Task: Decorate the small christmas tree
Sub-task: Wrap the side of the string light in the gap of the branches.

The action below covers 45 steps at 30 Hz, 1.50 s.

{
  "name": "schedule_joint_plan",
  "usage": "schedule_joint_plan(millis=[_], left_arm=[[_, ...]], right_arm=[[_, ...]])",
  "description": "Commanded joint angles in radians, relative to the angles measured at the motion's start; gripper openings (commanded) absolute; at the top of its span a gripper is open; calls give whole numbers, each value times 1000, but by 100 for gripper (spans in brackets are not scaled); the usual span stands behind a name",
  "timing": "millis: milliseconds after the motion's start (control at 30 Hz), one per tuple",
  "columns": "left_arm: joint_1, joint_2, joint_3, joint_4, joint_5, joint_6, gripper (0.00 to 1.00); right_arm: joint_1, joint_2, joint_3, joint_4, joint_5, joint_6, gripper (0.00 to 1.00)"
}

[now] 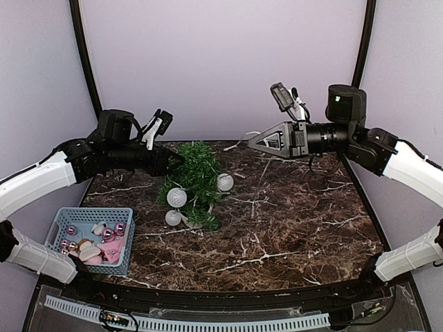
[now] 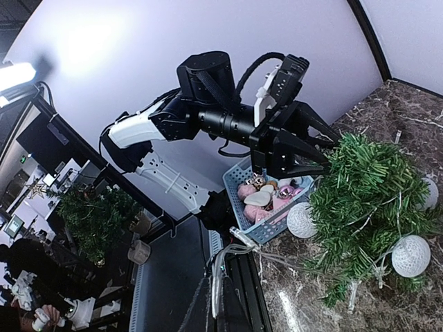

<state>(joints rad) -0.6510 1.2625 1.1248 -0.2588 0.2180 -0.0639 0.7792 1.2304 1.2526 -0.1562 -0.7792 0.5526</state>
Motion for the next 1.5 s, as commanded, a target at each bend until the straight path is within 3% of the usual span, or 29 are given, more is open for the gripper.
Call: schedule_joint_plan(millis=[0,167,233,400,533,700,833,1100,1467], left_arm=[[-3,-77,-16,24,-31,5,51],[-1,-132,-23,-29,-95,17,74],[-3,-180,-28,-42,-149,21,77],[-27,-364,-66,-10,-252,-31,77],[-145,-453,-168,94,-256,-139,74],[-421,-363,-210,199,-359,-179,73],[-544,-281,-237,384,-343,-195,75],[-571,-132,-382,616,-287,-322,90],[-572,48,-320,661,-379,-308,96]], right_arm=[[9,14,9,82,44,39,0],[13,30,14,103,76,77,0],[23,30,10,115,98,94,0],[58,17,-13,151,193,147,0],[87,-1,-40,220,307,216,0],[121,-21,-83,303,421,295,0],[128,-22,-101,358,450,336,0],[137,-5,-78,414,443,362,0],[146,-7,-65,411,427,365,0]])
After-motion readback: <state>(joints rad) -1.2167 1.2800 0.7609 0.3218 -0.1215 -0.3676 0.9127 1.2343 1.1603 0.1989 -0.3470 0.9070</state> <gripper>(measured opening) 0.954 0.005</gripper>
